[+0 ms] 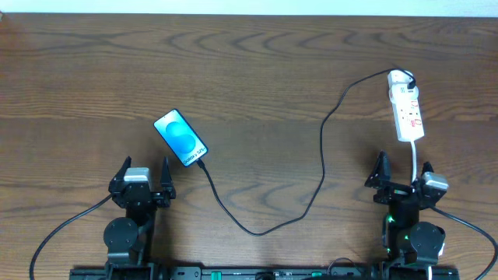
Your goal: Plug charger to phone and switch on socket
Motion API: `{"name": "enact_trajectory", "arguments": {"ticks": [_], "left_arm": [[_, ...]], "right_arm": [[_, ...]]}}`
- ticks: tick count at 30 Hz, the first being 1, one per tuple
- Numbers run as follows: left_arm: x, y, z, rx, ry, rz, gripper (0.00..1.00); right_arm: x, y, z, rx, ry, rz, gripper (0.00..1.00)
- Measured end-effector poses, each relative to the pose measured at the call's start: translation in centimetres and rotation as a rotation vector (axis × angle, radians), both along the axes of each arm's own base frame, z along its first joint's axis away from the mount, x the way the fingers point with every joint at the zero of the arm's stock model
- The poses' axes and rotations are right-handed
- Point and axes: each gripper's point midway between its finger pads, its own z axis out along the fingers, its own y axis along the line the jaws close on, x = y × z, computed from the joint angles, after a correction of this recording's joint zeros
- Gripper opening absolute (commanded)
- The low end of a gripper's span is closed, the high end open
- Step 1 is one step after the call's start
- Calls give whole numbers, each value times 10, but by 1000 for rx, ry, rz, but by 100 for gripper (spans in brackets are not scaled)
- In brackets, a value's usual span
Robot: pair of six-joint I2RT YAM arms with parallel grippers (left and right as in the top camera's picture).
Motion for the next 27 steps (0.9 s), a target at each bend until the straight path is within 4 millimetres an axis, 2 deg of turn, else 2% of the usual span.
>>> {"name": "enact_trajectory", "arguments": {"ticks": [7, 10, 27], "left_arm": [[0, 0, 0, 0, 0, 0, 78], [0, 0, 0, 0, 0, 0, 78], [0, 0, 0, 0, 0, 0, 78]], "right_arm": [[2, 22, -7, -219, 51, 134, 99], [2, 25, -11, -255, 67, 159, 99], [2, 29, -12, -282, 69, 178, 99]]}}
